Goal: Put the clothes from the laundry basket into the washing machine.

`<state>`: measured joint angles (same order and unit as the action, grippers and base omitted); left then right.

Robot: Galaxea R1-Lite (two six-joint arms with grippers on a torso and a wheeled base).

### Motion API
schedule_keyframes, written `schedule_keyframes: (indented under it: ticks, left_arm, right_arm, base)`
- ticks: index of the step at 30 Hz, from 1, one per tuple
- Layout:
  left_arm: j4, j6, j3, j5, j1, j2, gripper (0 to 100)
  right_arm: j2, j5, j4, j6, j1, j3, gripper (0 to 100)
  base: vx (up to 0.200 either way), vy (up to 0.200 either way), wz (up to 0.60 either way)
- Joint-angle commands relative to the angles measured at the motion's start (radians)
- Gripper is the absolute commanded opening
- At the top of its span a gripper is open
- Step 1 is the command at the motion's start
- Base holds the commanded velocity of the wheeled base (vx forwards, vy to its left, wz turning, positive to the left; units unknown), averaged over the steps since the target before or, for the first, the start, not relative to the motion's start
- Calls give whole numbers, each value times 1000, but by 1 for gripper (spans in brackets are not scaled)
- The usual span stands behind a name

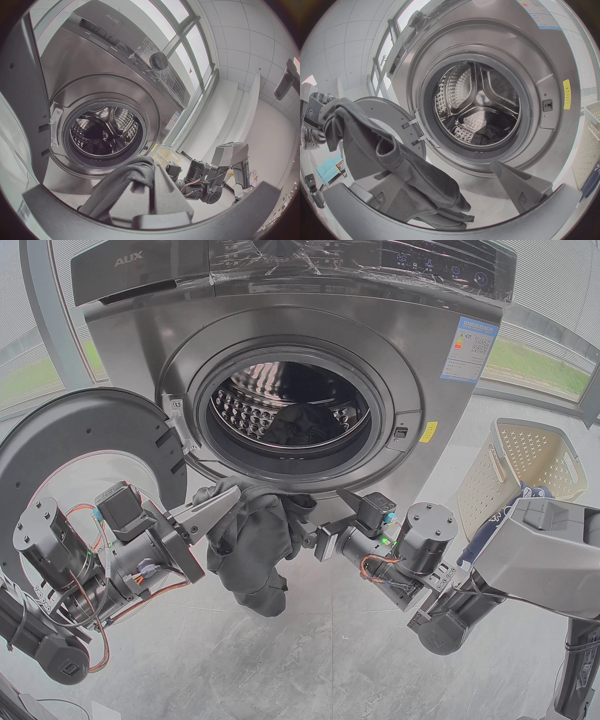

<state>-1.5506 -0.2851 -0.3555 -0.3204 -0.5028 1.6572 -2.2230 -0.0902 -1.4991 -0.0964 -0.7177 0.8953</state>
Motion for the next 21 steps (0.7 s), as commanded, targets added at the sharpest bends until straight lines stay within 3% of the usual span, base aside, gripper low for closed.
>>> schedule_keyframes:
  ticks: [1,13,14,21]
  left_arm:
    - [0,0,0,0,0,-1,0]
    - [0,0,3,0,0,-1,0]
    - [0,0,3,0,0,1,0]
    - [0,0,6,0,0,4,0]
  right_arm:
    - [-7,0,0,0,-29,2,100]
    - [-38,0,0,-11,-37,79,100]
    - [-41,0,0,-11,-37,82,0]
    - [-30,1,-4,-13,-31,79,0]
  base:
    - [0,0,0]
    - [0,0,0]
    - [0,0,0]
    - [0,0,0]
